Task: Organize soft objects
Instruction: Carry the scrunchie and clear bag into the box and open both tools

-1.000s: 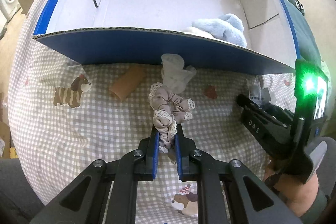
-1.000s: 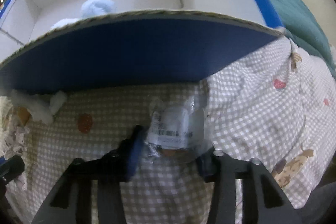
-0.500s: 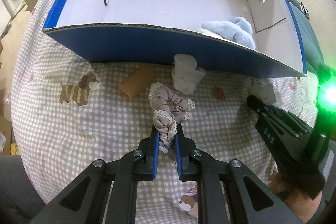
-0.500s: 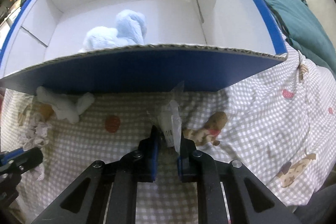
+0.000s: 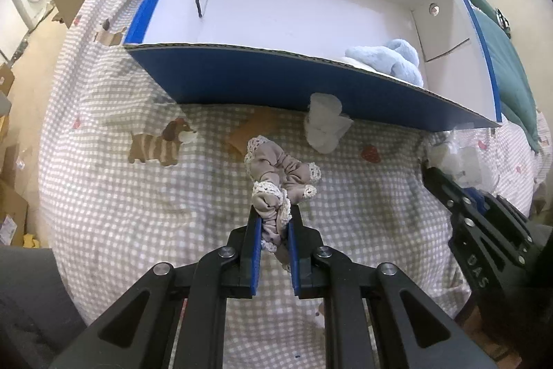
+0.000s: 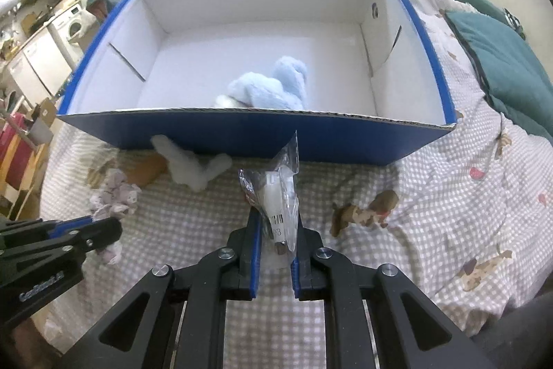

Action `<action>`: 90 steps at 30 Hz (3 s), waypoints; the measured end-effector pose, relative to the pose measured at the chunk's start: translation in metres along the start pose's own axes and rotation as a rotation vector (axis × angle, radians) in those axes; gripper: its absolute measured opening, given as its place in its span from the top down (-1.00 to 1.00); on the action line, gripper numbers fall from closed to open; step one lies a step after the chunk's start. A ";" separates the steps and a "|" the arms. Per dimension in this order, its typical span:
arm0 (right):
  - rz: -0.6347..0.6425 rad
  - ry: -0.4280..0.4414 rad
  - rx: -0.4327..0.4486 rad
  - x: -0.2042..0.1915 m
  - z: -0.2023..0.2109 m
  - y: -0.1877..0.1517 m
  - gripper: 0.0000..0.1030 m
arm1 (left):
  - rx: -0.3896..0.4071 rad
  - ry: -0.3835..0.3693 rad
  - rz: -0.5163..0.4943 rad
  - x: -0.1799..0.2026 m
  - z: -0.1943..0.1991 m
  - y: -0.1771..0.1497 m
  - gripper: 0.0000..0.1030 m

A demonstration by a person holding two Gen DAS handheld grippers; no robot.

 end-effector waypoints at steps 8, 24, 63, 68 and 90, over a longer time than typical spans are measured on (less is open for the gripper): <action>-0.023 0.079 0.049 0.043 0.042 -0.007 0.70 | 0.035 0.015 0.006 -0.011 0.021 -0.011 0.76; -0.022 0.180 0.091 0.050 0.062 -0.003 0.70 | 0.145 0.116 0.020 -0.027 0.056 -0.015 0.76; 0.010 0.163 0.207 0.081 0.025 0.132 0.70 | 0.381 0.196 -0.062 -0.017 0.082 0.153 0.75; 0.003 0.149 0.156 0.087 0.004 0.123 0.70 | 0.381 0.202 -0.054 -0.021 0.061 0.155 0.75; -0.032 0.224 0.099 0.082 -0.014 0.118 0.69 | 0.279 0.119 -0.112 -0.010 0.023 0.143 0.58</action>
Point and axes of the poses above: each gripper's, at about its wrist camera, not at the fingertips, and z roughly against the way its jaws point, x to its right, y to its top, the point moved 6 cm from there along -z, roughly the way its jaws point, and after that the axes turned 4 degrees about -z, right-handed, at the moved point
